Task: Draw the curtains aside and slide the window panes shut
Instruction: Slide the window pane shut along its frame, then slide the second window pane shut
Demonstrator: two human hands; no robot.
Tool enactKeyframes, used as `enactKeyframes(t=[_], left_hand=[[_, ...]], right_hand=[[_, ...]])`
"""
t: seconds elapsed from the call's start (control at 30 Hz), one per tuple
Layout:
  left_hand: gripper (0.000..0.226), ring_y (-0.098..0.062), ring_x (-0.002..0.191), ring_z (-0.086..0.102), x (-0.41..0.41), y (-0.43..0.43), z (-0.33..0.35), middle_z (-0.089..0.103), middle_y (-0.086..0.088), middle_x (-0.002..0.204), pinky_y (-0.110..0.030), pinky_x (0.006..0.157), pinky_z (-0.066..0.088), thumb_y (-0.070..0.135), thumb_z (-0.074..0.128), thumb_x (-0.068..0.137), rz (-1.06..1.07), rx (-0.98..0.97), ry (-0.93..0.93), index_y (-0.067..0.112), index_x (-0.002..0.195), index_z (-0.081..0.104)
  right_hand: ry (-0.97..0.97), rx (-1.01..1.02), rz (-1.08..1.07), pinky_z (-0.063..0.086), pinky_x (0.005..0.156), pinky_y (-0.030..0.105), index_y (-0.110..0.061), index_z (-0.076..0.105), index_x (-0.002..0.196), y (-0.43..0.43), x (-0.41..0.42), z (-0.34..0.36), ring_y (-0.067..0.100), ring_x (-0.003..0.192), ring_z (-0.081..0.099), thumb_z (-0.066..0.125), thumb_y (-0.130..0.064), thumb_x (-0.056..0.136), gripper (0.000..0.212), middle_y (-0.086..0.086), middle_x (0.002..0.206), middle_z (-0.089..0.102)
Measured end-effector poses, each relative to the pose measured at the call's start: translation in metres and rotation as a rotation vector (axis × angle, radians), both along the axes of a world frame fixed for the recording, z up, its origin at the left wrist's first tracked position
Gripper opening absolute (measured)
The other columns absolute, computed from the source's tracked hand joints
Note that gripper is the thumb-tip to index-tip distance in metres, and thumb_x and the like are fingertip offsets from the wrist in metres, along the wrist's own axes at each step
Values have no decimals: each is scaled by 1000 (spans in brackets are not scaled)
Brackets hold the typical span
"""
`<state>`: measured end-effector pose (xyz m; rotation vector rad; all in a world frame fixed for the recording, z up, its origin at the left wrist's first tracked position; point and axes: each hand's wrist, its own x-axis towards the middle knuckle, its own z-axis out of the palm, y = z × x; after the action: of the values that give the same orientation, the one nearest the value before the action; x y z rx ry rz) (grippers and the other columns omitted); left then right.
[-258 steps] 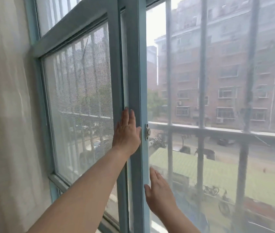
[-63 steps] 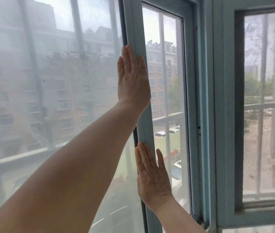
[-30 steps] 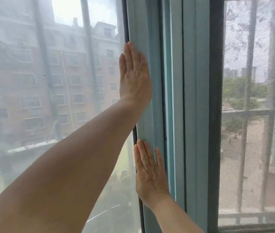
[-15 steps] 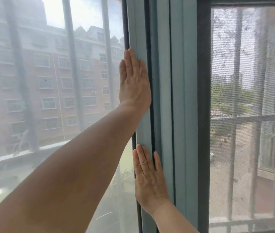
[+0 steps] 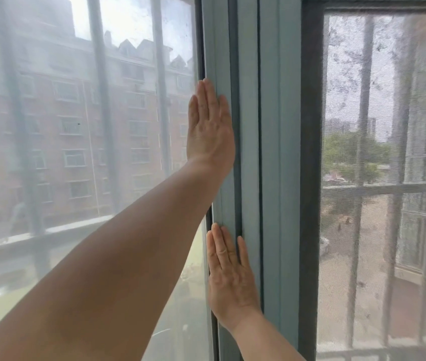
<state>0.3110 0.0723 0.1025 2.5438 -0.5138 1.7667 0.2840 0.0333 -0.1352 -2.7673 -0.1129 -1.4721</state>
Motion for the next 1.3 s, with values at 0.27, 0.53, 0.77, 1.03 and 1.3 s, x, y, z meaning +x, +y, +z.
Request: enactKeyframes(t=[0.27,0.53,0.77,1.03,1.3], left_hand=[[73,-37,138,-21,-11,9,4,-21,-26,150,-42,113,-12,5,44,91,-24,45,87,4,147,-3],[62,-33,140,-19,-26,22,-6,-17,-22,152,-39,114,-8,21,36,98,-193,54,120,4,148,2],[61,-30,142,-15,-41,4,-62,-11,-15,155,-39,114,-7,28,35,99,-453,118,155,7,148,5],[59,-27,142,-14,-55,-25,-119,-7,-12,156,-37,112,-9,32,31,99,-604,147,267,10,148,7],[58,-25,143,-10,-70,-47,-142,-4,-12,157,-40,114,-3,36,28,100,-701,125,387,12,149,6]], right_hand=[[62,16,-64,16,107,45,-1,27,142,12,-21,11,26,140,21,23,-2,73,70,12,153,20],[202,53,-61,-22,106,41,-8,-16,143,23,-55,25,23,136,-29,32,-8,93,69,5,150,-27],[217,82,-327,12,104,45,-4,41,137,18,-99,4,27,135,32,67,-26,79,67,12,146,36],[222,96,-523,29,109,50,-4,47,134,-9,-148,-20,28,132,38,68,-33,78,67,13,143,43],[229,87,-622,20,104,46,-6,46,135,-19,-178,-41,28,135,33,63,-37,80,65,12,144,40]])
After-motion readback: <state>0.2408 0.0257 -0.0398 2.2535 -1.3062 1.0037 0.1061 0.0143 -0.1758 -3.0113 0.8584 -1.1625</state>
